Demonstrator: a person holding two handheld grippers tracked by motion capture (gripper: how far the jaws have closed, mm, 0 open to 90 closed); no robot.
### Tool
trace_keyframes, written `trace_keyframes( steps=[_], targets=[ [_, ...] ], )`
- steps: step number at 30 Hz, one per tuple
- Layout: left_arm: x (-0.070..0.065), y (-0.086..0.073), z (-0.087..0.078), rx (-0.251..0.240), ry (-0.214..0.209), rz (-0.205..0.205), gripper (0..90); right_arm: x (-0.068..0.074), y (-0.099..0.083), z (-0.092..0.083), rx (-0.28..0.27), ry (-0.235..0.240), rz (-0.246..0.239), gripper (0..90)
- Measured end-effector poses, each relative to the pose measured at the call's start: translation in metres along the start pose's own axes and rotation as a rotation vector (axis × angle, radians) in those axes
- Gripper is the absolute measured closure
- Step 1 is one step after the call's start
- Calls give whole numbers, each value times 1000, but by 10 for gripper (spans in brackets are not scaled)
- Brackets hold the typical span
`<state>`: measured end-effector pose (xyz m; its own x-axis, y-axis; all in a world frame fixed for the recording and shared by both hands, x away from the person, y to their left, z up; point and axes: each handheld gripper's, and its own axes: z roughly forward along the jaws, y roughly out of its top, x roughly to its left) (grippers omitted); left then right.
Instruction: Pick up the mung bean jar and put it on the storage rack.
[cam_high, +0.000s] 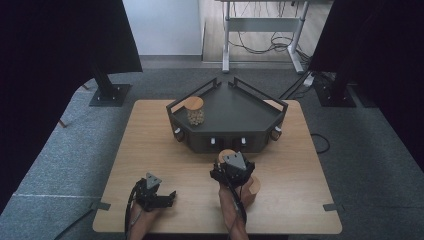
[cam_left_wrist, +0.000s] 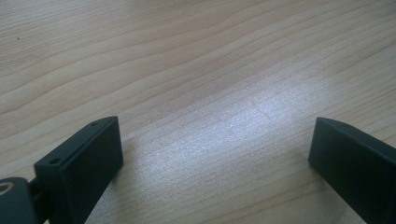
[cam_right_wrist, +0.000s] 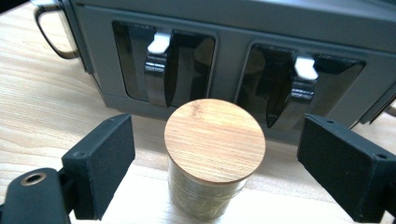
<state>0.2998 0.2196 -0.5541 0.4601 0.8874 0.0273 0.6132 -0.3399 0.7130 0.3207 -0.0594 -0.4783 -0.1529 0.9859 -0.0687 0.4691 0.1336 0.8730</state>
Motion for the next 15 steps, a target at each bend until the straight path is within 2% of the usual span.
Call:
trace_keyframes(
  steps=[11,15],
  targets=[
    [-2,-1,-1,-2,-7,5,26,8,-5,16,45,-82,2,148],
    [-2,-1,-1,-1,-9,8,26,10,-7,21,60,-87,5,158]
  ],
)
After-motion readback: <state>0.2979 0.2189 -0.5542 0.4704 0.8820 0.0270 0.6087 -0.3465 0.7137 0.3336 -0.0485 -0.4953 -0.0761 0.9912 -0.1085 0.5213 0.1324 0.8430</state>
